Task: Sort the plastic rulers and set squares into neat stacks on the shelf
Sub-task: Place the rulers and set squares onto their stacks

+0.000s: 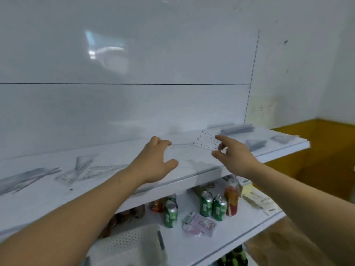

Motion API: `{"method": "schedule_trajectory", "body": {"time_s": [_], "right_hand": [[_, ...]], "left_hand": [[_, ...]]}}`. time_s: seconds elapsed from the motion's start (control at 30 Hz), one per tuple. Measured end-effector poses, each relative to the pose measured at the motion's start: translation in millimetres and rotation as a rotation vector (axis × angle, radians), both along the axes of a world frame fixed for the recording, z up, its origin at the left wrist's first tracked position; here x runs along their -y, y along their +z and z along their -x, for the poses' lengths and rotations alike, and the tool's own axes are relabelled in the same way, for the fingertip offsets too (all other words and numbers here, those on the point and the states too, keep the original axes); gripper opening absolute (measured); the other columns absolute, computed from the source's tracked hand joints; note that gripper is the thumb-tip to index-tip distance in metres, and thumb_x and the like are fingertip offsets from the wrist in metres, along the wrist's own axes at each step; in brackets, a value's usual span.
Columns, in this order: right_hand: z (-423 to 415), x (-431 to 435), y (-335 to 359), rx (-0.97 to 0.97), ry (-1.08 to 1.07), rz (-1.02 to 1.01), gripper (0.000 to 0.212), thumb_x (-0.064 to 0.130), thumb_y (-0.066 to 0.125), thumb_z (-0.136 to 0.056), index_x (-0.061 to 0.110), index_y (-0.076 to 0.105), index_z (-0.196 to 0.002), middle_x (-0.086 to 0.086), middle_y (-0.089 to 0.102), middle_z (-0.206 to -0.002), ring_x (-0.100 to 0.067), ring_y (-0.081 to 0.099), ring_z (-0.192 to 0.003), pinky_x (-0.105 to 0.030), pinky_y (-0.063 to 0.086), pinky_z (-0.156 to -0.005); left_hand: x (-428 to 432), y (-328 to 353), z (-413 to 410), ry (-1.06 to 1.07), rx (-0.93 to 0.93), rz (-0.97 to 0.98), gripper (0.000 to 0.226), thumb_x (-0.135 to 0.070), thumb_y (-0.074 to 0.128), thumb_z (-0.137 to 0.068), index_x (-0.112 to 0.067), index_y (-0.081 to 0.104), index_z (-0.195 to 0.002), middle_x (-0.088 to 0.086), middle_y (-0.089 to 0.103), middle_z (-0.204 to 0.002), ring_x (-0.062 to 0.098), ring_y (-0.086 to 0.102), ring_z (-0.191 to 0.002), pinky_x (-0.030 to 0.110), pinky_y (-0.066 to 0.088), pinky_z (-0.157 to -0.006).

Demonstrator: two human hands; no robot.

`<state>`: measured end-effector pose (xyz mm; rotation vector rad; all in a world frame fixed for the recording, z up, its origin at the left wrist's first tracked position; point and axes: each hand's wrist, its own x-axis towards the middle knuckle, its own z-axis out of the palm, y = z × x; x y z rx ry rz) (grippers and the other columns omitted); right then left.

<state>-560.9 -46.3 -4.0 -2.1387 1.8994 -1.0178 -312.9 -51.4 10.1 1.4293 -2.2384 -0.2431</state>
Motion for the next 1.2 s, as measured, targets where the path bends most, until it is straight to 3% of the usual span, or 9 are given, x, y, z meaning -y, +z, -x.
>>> {"method": "schedule_trajectory", "body": {"time_s": [0.2,0.43,0.6,0.83,0.97,1.2], "right_hand": [[154,-34,-3,-0.007,-0.138,-0.019,0.055,0.036,0.052,-0.095,0.025,0.033,-0.145,0.002,0.052,-0.124,-0.014,0.052,-0.099,-0.028,0.044,-0.087],[286,-35,-6,-0.061,-0.263,-0.045,0.055,0.035,0.052,-0.094,0.026,0.034,-0.145,0.0,0.047,-0.136,-0.018,0.049,-0.117,-0.037,0.045,-0.098],[334,-3,-20,-0.059,-0.257,-0.06,0.055,0.035,0.052,-0.093,0.023,0.035,-0.145,0.002,0.049,-0.131,-0.015,0.048,-0.116,-0.037,0.044,-0.099],[383,80,-27,-0.1,-0.21,-0.12,0.053,0.037,0.052,-0.092,0.028,0.037,-0.143,0.001,0.043,-0.142,-0.019,0.038,-0.131,-0.04,0.034,-0.108],[405,126,-15,-0.167,-0.121,-0.227,0.052,0.038,0.052,-0.093,0.034,0.036,-0.142,0.003,0.029,-0.152,-0.02,0.022,-0.141,-0.042,0.021,-0.114],[432,192,-1,-0.276,0.133,-0.426,0.05,0.036,0.055,-0.09,0.039,0.042,-0.138,0.008,0.024,-0.154,-0.014,0.019,-0.142,-0.038,0.016,-0.115]], "left_hand": [[3,-9,168,-0.128,0.083,0.022,0.066,-0.043,0.041,-0.095,-0.017,0.016,-0.15,0.003,0.022,-0.151,0.021,0.026,-0.138,0.035,0.026,-0.112],[22,-12,292,-0.143,0.172,0.027,0.064,-0.042,0.036,-0.097,-0.017,0.013,-0.15,0.005,0.017,-0.155,0.025,0.023,-0.139,0.038,0.027,-0.111],[60,-14,338,-0.114,0.237,0.001,0.066,-0.046,0.036,-0.096,-0.017,0.014,-0.15,0.005,0.015,-0.156,0.028,0.02,-0.141,0.043,0.027,-0.112],[139,-8,373,-0.027,0.277,-0.044,0.061,-0.043,0.036,-0.097,-0.013,0.019,-0.149,0.011,0.02,-0.153,0.031,0.021,-0.139,0.039,0.024,-0.111],[174,-2,394,-0.022,0.265,-0.077,0.06,-0.042,0.035,-0.097,-0.014,0.02,-0.148,0.01,0.02,-0.152,0.029,0.022,-0.138,0.041,0.027,-0.11],[199,-1,425,-0.012,0.288,-0.122,0.063,-0.045,0.034,-0.098,-0.02,0.011,-0.15,0.001,0.012,-0.156,0.024,0.016,-0.142,0.042,0.024,-0.113]]}}
